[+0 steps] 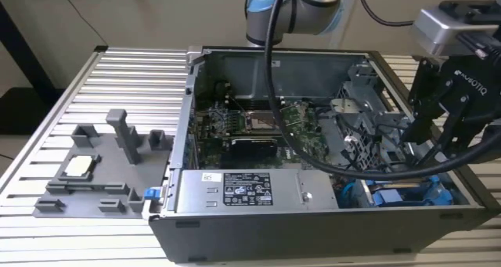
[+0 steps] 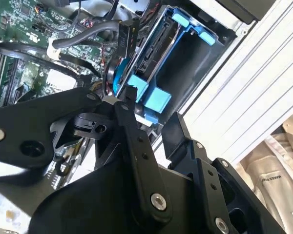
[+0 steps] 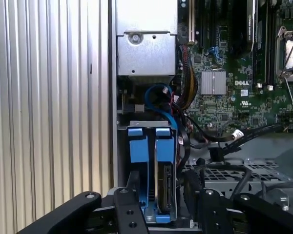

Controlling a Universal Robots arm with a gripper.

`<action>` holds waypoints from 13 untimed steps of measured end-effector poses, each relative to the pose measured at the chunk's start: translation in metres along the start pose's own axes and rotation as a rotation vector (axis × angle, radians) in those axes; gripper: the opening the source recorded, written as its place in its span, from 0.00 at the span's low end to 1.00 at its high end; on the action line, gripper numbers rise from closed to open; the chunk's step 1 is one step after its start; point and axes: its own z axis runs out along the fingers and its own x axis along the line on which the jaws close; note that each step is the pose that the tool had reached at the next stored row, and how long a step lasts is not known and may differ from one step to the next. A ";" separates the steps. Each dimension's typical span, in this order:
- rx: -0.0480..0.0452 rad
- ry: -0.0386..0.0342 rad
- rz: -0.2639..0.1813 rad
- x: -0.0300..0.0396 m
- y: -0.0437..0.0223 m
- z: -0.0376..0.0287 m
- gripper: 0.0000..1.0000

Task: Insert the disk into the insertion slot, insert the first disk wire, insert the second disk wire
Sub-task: 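Insert the disk into the insertion slot, then insert the first disk wire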

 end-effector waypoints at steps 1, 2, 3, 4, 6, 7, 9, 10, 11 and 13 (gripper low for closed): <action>0.0000 0.0014 0.000 -0.0002 0.0000 -0.0023 0.49; 0.0000 0.0017 0.000 -0.0005 0.0000 -0.0022 0.49; 0.0009 0.0017 0.000 -0.0005 0.0000 -0.0022 0.49; 0.0118 0.0003 0.000 -0.0006 0.0004 -0.0023 0.49; 0.0482 -0.0074 0.000 -0.0006 0.0011 -0.0022 0.49; 0.0660 -0.0107 0.000 -0.0006 0.0014 -0.0022 0.49; 0.1025 -0.0150 0.000 -0.0006 0.0021 -0.0023 0.49; 0.1217 -0.0164 -0.001 -0.0006 0.0027 -0.0022 0.49; 0.1383 -0.0175 -0.001 -0.0006 0.0034 -0.0021 0.49; 0.1744 -0.0197 -0.002 -0.0005 0.0048 -0.0019 0.49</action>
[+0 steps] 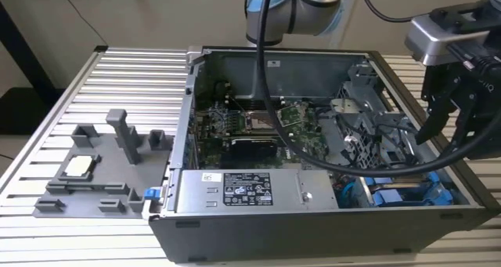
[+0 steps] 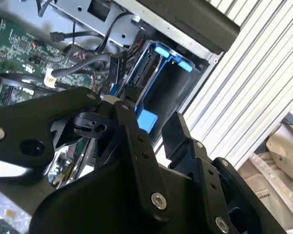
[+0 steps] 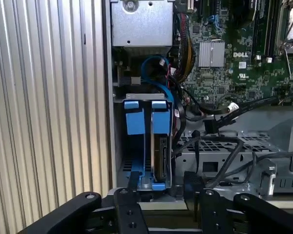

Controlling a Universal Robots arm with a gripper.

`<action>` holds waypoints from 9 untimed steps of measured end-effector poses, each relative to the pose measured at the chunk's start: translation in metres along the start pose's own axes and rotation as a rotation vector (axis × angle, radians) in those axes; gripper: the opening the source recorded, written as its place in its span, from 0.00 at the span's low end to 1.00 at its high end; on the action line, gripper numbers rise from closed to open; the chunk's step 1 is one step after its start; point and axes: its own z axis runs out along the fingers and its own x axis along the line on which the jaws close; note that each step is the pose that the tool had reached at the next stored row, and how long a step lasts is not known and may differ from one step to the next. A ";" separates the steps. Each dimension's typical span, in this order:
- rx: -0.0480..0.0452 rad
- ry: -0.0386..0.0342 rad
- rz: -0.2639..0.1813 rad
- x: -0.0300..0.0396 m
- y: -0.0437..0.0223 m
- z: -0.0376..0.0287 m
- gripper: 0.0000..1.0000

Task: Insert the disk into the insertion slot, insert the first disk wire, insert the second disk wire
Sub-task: 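Insert the first disk wire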

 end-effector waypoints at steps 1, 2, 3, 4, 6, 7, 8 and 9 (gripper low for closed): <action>0.0151 -0.0007 -0.001 -0.0001 0.0007 0.0002 0.49; 0.0257 -0.0009 -0.002 -0.0003 0.0010 0.0007 0.49; 0.0306 -0.0009 -0.004 -0.0010 0.0011 0.0015 0.49; 0.0309 0.0012 -0.010 -0.0019 0.0011 0.0019 0.49; 0.0309 0.0073 -0.026 -0.0032 0.0012 0.0026 0.49; 0.0318 0.0079 -0.035 -0.0042 0.0014 0.0031 0.49; 0.0338 0.0073 -0.044 -0.0056 0.0016 0.0038 0.49; 0.0371 0.0064 -0.052 -0.0073 0.0018 0.0046 0.49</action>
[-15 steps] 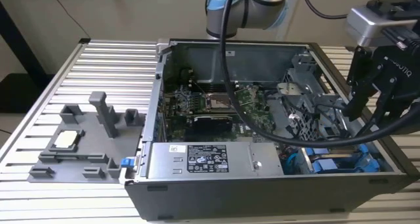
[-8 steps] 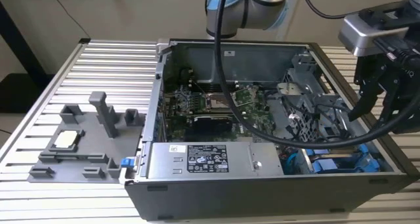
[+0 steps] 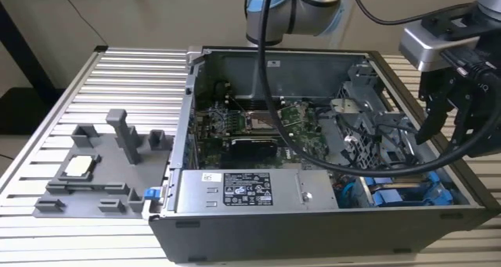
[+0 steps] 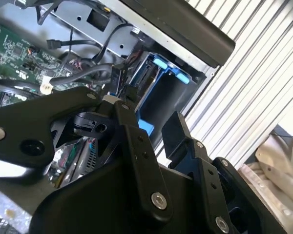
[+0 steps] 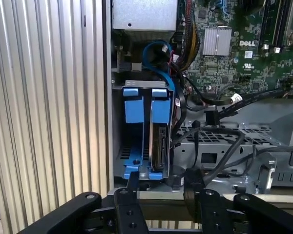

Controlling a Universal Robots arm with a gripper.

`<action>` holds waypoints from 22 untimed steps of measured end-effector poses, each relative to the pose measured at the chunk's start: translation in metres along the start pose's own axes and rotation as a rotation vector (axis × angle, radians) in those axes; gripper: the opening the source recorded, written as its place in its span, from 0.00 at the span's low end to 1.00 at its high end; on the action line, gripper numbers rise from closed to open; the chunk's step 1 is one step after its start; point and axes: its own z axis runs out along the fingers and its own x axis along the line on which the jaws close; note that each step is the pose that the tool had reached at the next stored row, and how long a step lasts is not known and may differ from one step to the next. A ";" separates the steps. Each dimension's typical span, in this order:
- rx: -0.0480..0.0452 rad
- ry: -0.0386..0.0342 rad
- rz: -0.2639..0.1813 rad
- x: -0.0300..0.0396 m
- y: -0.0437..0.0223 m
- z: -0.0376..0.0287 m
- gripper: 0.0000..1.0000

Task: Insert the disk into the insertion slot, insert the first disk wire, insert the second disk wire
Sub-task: 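Insert the first disk wire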

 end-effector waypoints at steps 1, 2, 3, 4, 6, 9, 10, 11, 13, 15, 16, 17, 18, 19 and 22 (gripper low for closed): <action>0.0038 -0.0012 -0.007 -0.0017 0.0000 0.0009 0.49; 0.0077 -0.0024 -0.013 -0.0035 0.0002 0.0019 0.49; 0.0112 -0.0031 -0.018 -0.0056 0.0003 0.0029 0.49; 0.0147 -0.0039 -0.023 -0.0077 0.0005 0.0038 0.49; 0.0227 -0.0050 -0.030 -0.0127 0.0009 0.0059 0.49; 0.0377 -0.0049 -0.033 -0.0178 0.0022 0.0089 0.49; 0.0431 -0.0046 -0.034 -0.0189 0.0028 0.0098 0.49; 0.0475 -0.0045 -0.034 -0.0200 0.0035 0.0107 0.49; 0.0542 -0.0040 -0.034 -0.0220 0.0050 0.0119 0.49; 0.0551 -0.0039 -0.034 -0.0225 0.0055 0.0126 0.49; 0.0552 -0.0035 -0.034 -0.0225 0.0057 0.0127 0.49; 0.0553 -0.0033 -0.034 -0.0225 0.0057 0.0127 0.49; 0.0556 -0.0033 -0.034 -0.0225 0.0058 0.0127 0.49; 0.0561 -0.0031 -0.034 -0.0225 0.0058 0.0127 0.49; 0.0608 -0.0030 -0.034 -0.0226 0.0064 0.0128 0.49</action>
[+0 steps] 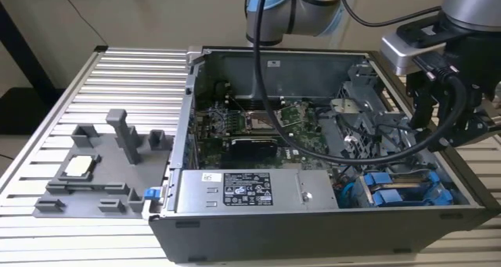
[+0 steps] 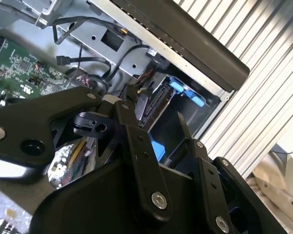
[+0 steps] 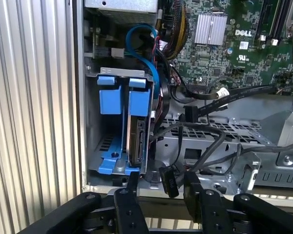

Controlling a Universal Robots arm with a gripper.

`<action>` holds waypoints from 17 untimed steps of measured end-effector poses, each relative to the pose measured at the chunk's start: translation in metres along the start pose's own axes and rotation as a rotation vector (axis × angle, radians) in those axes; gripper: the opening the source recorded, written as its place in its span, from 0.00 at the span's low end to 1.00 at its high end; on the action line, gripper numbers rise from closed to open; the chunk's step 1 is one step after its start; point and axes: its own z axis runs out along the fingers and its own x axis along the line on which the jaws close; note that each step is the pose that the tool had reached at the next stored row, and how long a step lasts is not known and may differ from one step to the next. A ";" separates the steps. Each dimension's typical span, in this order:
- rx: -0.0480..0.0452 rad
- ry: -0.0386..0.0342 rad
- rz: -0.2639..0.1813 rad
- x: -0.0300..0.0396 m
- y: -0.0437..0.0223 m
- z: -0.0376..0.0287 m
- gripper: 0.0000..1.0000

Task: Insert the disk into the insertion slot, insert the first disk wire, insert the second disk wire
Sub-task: 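Insert the first disk wire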

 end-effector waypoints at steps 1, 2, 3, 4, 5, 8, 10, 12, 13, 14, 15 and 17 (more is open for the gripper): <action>0.0025 0.0002 0.000 -0.0001 0.0002 0.0000 0.49; 0.0045 0.0006 0.000 -0.0003 0.0005 -0.0002 0.49; 0.0066 0.0007 0.000 -0.0007 0.0008 -0.0002 0.49; 0.0085 0.0007 0.000 -0.0010 0.0011 -0.0001 0.49; 0.0101 0.0009 0.000 -0.0013 0.0014 -0.0002 0.49; 0.0134 0.0011 0.000 -0.0014 0.0015 -0.0001 0.40; 0.0173 0.0017 0.000 -0.0017 0.0018 0.0002 0.40; 0.0265 0.0062 -0.001 -0.0022 0.0023 0.0007 0.40; 0.0338 0.0099 -0.002 -0.0026 0.0031 0.0012 0.40; 0.0407 0.0139 -0.003 -0.0031 0.0040 0.0014 0.40; 0.0488 0.0164 -0.004 -0.0036 0.0050 0.0017 0.40; 0.0541 0.0173 -0.004 -0.0036 0.0051 0.0017 0.40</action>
